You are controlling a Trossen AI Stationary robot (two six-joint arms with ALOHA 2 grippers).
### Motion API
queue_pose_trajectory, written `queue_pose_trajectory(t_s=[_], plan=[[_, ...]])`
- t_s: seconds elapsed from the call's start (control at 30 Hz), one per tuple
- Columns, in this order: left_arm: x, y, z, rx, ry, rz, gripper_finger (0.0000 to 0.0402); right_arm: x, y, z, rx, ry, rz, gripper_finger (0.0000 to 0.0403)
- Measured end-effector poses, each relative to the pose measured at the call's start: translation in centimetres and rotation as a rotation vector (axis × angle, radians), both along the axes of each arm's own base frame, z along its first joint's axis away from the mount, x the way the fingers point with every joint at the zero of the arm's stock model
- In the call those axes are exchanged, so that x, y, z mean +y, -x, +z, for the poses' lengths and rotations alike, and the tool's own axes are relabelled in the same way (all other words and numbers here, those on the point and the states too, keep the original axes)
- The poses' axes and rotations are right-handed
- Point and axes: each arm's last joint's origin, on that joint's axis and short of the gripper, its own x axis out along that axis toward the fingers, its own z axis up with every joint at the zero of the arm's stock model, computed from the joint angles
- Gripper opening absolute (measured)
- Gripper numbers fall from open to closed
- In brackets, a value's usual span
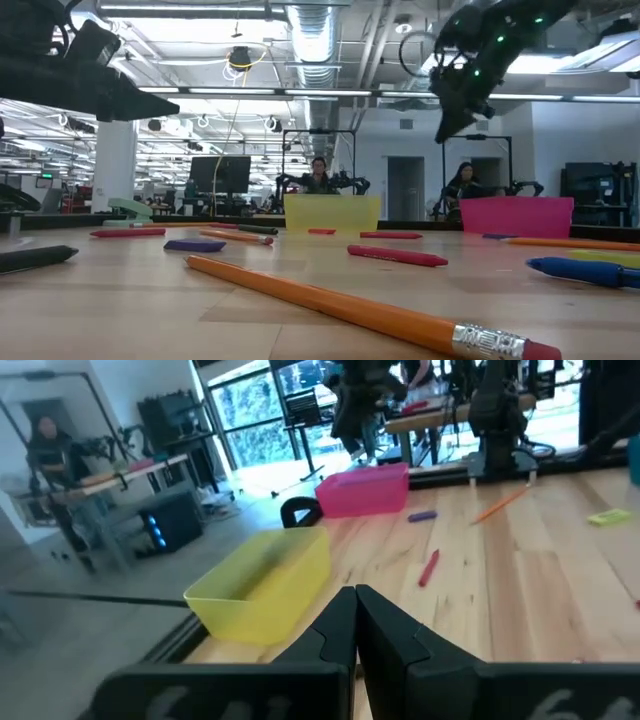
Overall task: Sort crayons/erasers/pens/pencils in bins
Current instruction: Put the blue eraser into the transparent bin
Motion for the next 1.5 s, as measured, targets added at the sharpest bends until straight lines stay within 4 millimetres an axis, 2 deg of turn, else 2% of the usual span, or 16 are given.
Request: queue_pose_trajectory(t_s=[0.17, 0.37, 0.73, 1.0, 1.23, 1.5], plan=[[0.0, 0.0, 0.0, 0.001, -0.003, 0.0, 0.0, 3.5, -0.9, -1.6, -0.147, 0.102, 0.144, 0.001], [0.0, 0.0, 0.0, 0.0, -0.001, -0.005, 0.0, 6.5, -2.1, -3.5, -0.245, 0.176, 0.295, 0.0003], [0.0, 0.0, 0.0, -0.046, 0.103, -0.006, 0.0, 9.4, -2.7, -7.1, -0.508, 0.357, 0.437, 0.0002], [0.0, 0.0, 0.0, -0.076, 0.173, -0.002, 0.0, 9.5, -4.1, -8.5, -0.494, 0.331, 0.453, 0.0015], [0.0, 0.0, 0.0, -0.113, 0.272, 0.001, 0.0, 9.0, -6.2, -9.4, -0.447, 0.306, 0.453, 0.0004], [0.1, -0.1, -0.1, -0.102, 0.258, 0.03, 0.0, 8.3, -8.6, -7.9, -0.471, 0.35, 0.471, 0.0004]])
